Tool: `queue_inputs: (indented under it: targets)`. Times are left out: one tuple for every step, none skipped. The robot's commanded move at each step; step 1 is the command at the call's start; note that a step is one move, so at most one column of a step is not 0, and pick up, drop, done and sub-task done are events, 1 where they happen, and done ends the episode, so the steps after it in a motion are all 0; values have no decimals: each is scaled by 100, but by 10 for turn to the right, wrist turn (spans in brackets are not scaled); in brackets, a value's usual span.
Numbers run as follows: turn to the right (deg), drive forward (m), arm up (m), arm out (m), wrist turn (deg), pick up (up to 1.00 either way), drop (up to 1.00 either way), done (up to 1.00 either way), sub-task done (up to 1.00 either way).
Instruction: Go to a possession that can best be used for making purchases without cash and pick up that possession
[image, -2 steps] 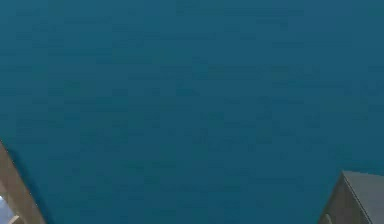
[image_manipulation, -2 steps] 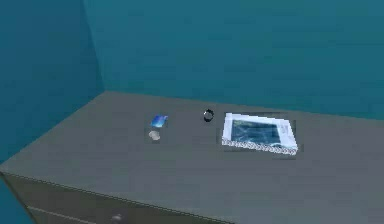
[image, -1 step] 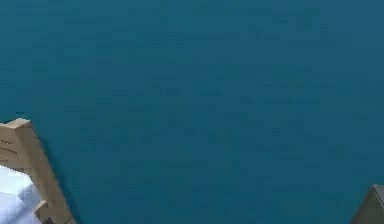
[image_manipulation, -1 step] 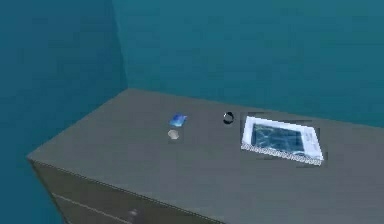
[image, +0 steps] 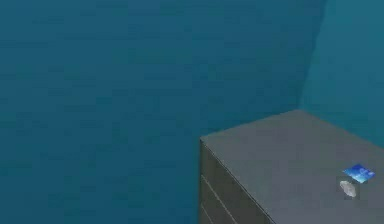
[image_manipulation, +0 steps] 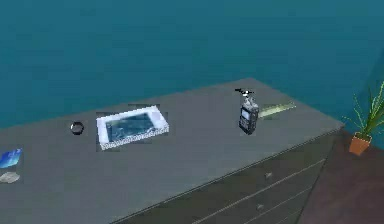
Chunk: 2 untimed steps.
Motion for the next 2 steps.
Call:
queue_inputs:
  targets:
    - [450,0,0,0,0,0,0,0,0]
    - [180,0,0,0,0,0,0,0,0]
